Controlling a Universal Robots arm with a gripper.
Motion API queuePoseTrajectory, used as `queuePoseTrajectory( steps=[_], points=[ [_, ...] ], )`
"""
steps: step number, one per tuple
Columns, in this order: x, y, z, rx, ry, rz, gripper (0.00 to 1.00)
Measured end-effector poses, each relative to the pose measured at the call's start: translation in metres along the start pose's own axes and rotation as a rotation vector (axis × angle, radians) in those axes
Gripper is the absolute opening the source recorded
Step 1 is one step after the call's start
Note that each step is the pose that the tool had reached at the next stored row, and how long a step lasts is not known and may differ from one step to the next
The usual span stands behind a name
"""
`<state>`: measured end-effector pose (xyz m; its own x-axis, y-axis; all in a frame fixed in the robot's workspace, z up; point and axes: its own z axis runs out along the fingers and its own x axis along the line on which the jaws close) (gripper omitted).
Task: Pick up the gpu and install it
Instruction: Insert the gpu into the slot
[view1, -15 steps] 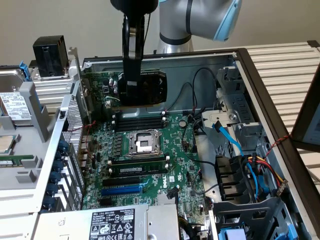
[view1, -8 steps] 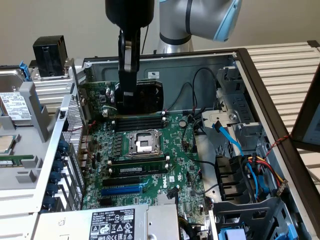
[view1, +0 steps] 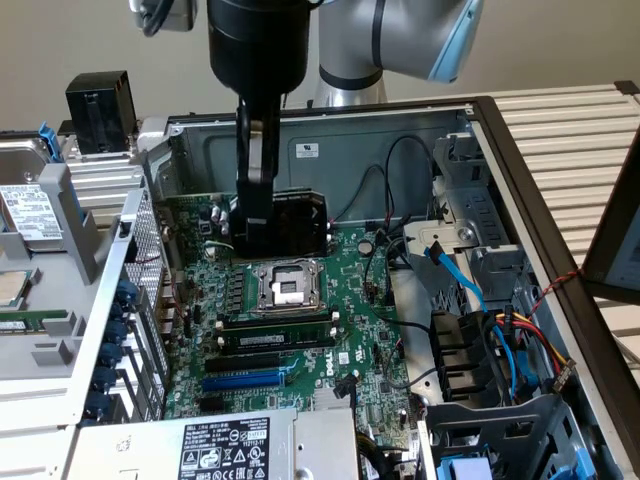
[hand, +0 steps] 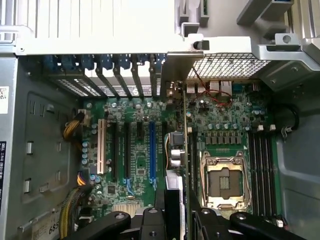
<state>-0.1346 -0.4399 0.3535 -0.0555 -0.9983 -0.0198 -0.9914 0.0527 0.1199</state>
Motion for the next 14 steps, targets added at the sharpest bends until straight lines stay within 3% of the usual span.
queuePoseTrajectory(
  steps=[4, 14],
  points=[
    [0.006, -0.0008, 0.0068, -0.0003, -0.0077, 0.000, 0.28],
    [0.016, 0.0019, 0.0136, -0.0006, -0.0130, -0.001, 0.28]
  ],
)
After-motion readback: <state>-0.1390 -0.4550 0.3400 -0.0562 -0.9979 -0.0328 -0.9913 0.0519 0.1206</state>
